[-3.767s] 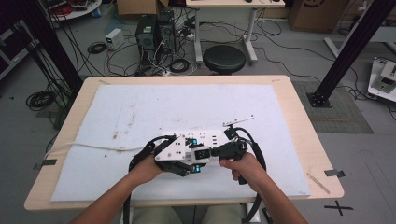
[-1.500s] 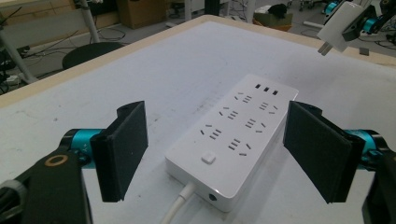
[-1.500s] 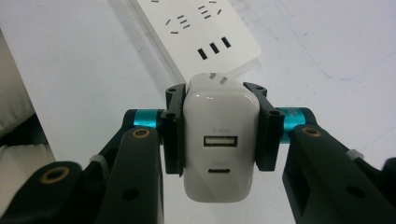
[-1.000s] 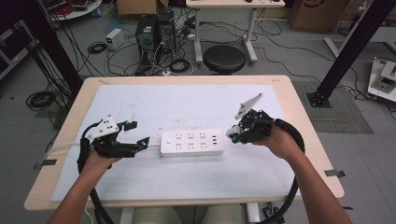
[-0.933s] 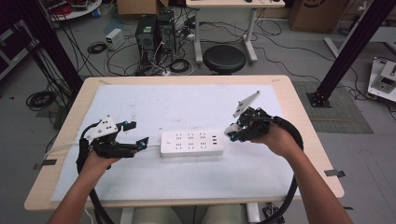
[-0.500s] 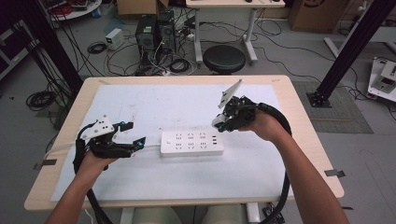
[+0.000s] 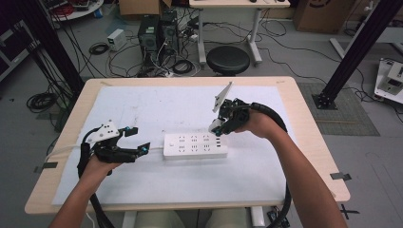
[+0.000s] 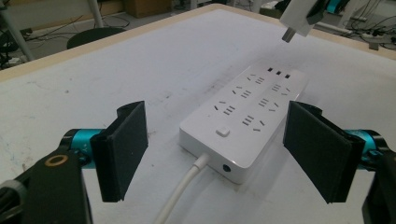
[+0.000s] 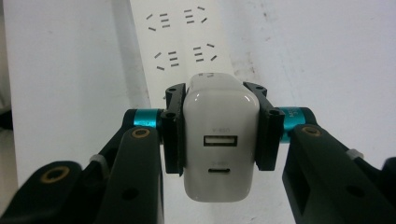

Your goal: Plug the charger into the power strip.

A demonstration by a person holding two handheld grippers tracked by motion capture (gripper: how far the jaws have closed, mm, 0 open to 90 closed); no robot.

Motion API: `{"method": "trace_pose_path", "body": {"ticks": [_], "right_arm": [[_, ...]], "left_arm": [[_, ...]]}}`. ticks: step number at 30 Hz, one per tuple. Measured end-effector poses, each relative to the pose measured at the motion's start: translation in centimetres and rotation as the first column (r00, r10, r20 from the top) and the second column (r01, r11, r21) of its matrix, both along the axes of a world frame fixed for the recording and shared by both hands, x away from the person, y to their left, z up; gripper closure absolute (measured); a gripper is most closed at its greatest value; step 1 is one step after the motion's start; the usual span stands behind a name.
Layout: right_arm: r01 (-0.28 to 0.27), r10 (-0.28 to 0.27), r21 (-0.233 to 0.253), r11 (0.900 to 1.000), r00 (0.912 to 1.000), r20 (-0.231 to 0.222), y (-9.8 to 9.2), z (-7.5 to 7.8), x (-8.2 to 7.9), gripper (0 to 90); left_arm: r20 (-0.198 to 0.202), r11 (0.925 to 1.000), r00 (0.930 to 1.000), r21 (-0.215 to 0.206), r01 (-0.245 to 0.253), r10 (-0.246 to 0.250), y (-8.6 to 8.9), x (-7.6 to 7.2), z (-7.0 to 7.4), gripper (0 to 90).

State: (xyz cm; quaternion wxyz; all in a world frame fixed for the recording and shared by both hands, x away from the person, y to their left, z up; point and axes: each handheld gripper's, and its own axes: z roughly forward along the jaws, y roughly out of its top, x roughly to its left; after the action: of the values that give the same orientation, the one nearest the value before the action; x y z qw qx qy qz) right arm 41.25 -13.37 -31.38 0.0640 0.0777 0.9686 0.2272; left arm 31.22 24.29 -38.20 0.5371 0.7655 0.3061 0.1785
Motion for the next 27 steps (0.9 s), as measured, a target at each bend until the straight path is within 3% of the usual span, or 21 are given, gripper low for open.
{"method": "trace_pose_path", "body": {"ticks": [27], "right_arm": [[-0.057, 0.050, -0.116, 0.992, 0.9967, -0.065, 3.1, -4.0, 2.2, 63.2]], "left_arm": [[-0.021, 1.0000, 0.9998, -0.007, -0.006, 0.006, 0.9, 0.3, -1.0, 22.1]]}}
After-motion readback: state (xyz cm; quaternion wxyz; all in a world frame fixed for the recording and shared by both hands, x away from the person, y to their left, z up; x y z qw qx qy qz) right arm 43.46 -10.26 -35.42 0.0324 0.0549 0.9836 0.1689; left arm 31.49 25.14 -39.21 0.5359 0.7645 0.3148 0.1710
